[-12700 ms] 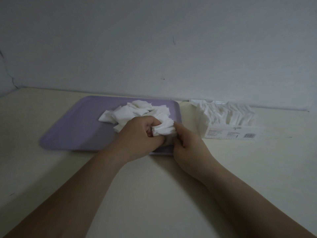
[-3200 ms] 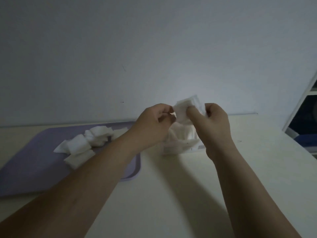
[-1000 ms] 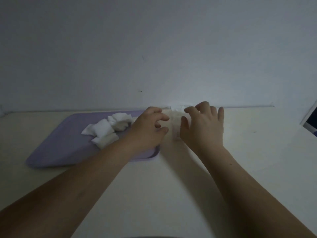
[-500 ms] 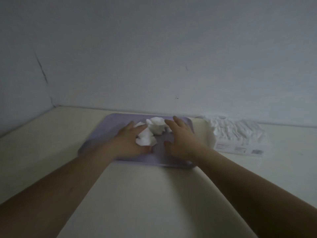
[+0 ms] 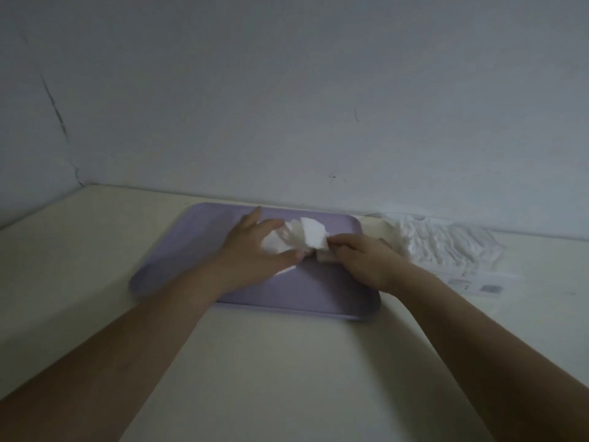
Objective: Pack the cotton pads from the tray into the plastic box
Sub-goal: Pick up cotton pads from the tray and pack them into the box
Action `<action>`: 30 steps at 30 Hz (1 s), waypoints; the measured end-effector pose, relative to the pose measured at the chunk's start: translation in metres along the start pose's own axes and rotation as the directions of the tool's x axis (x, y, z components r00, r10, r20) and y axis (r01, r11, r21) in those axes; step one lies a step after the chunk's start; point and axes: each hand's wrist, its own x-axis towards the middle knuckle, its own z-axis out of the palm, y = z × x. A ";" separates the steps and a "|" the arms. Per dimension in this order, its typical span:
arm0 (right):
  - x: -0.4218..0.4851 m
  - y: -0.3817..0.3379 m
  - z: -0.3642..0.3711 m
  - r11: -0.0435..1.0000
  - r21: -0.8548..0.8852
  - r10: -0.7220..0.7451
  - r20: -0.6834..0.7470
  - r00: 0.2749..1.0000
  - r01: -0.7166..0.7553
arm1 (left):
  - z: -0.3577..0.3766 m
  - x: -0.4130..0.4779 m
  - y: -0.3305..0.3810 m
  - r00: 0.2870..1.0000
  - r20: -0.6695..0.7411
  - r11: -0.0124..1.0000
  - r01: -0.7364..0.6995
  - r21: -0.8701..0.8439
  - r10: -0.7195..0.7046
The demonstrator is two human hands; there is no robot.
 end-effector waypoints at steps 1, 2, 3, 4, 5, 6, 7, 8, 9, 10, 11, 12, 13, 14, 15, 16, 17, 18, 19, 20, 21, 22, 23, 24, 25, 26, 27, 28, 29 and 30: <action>-0.005 0.003 -0.001 1.000 0.020 -0.010 -0.041 0.999 0.011 | 0.003 0.000 0.005 0.994 -0.105 0.995 -0.020 -0.096 0.010; -0.008 0.007 0.000 0.999 0.034 -0.022 -0.076 0.997 0.025 | 0.007 0.000 0.010 0.977 -0.210 0.988 -0.074 -0.132 0.045; -0.011 0.009 0.002 0.999 0.036 -0.031 -0.100 0.994 0.035 | 0.011 0.000 0.015 0.948 -0.303 0.985 -0.136 -0.103 0.099; -0.014 0.012 0.005 0.999 0.023 -0.041 -0.117 0.992 0.044 | 0.016 -0.001 0.019 0.913 -0.373 0.980 -0.193 -0.046 0.163; -0.015 0.014 0.008 0.998 -0.002 -0.057 -0.138 0.989 0.057 | 0.020 -0.002 0.024 0.884 -0.415 0.972 -0.236 0.006 0.217; -0.017 0.017 0.012 0.997 -0.039 -0.076 -0.156 0.985 0.071 | 0.025 -0.003 0.027 0.869 -0.426 0.965 -0.260 0.043 0.253; -0.018 0.019 0.016 0.993 -0.090 -0.094 -0.165 0.982 0.080 | 0.029 -0.003 0.029 0.865 -0.421 0.961 -0.267 0.073 0.273; -0.018 0.021 0.019 0.986 -0.138 -0.114 -0.165 0.980 0.091 | 0.034 -0.002 0.029 0.873 -0.402 0.961 -0.260 0.096 0.276; -0.018 0.023 0.022 0.981 -0.167 -0.127 -0.160 0.979 0.100 | 0.039 -0.001 0.026 0.892 -0.372 0.966 -0.234 0.110 0.258; -0.017 0.023 0.023 0.980 -0.168 -0.136 -0.168 0.976 0.108 | 0.041 0.001 0.024 0.913 -0.336 0.972 -0.203 0.117 0.232; -0.017 0.023 0.024 0.984 -0.143 -0.134 -0.178 0.975 0.109 | 0.043 0.003 0.021 0.934 -0.298 0.979 -0.169 0.117 0.197; -0.017 0.022 0.023 0.987 -0.110 -0.133 -0.192 0.972 0.113 | 0.044 0.005 0.019 0.948 -0.273 0.984 -0.139 0.108 0.164; -0.017 0.021 0.022 0.991 -0.072 -0.128 -0.201 0.971 0.116 | 0.044 0.008 0.018 0.956 -0.262 0.989 -0.114 0.095 0.135; -0.017 0.019 0.021 0.993 -0.033 -0.122 -0.206 0.971 0.117 | 0.044 0.011 0.016 0.961 -0.257 0.993 -0.087 0.078 0.104; -0.017 0.018 0.021 0.994 0.004 -0.105 -0.204 0.973 0.108 | 0.044 0.012 0.016 0.965 -0.251 0.996 -0.065 0.060 0.078; -0.019 0.018 0.021 0.995 0.039 -0.085 -0.200 0.976 0.094 | 0.044 0.013 0.016 0.969 -0.241 0.998 -0.050 0.038 0.058; -0.020 0.017 0.021 0.994 0.074 -0.063 -0.199 0.978 0.079 | 0.044 0.014 0.016 0.972 -0.232 0.999 -0.043 0.005 0.043; -0.021 0.017 0.021 0.991 0.112 -0.046 -0.203 0.978 0.070 | 0.045 0.014 0.016 0.974 -0.226 0.998 -0.040 -0.040 0.030; -0.022 0.017 0.022 0.986 0.155 -0.030 -0.212 0.977 0.064 | 0.045 0.014 0.015 0.975 -0.223 0.995 -0.040 -0.094 0.018; -0.023 0.017 0.023 0.978 0.198 -0.019 -0.228 0.973 0.065 | 0.044 0.013 0.015 0.974 -0.226 0.987 -0.045 -0.157 0.008; -0.024 0.016 0.023 0.967 0.243 -0.013 -0.253 0.967 0.077 | 0.043 0.012 0.014 0.973 -0.232 0.974 -0.052 -0.219 0.000; -0.025 0.016 0.023 0.953 0.290 -0.008 -0.286 0.958 0.094 | 0.042 0.011 0.013 0.972 -0.236 0.959 -0.062 -0.275 -0.004; -0.025 0.015 0.023 0.937 0.330 0.002 -0.325 0.946 0.111 | 0.041 0.009 0.013 0.971 -0.240 0.944 -0.072 -0.322 -0.008; -0.026 0.015 0.023 0.925 0.359 0.015 -0.370 0.929 0.128 | 0.039 0.008 0.013 0.970 -0.245 0.928 -0.078 -0.364 -0.014; -0.026 0.016 0.022 0.914 0.381 0.032 -0.414 0.910 0.141 | 0.038 0.006 0.014 0.968 -0.250 0.909 -0.078 -0.409 -0.029; -0.027 0.017 0.023 0.903 0.404 0.059 -0.452 0.890 0.145 | 0.038 0.004 0.015 0.965 -0.256 0.885 -0.077 -0.459 -0.049; -0.027 0.018 0.022 0.887 0.439 0.095 -0.477 0.874 0.144 | 0.037 0.003 0.017 0.961 -0.269 0.862 -0.079 -0.502 -0.069; -0.027 0.019 0.023 0.864 0.484 0.132 -0.482 0.866 0.138 | 0.035 0.002 0.019 0.955 -0.286 0.843 -0.087 -0.531 -0.081; -0.027 0.020 0.023 0.839 0.529 0.164 -0.472 0.866 0.129 | 0.034 0.000 0.020 0.951 -0.299 0.829 -0.102 -0.549 -0.081; -0.027 0.022 0.024 0.816 0.566 0.184 -0.452 0.873 0.121 | 0.033 -0.001 0.022 0.951 -0.300 0.814 -0.122 -0.568 -0.068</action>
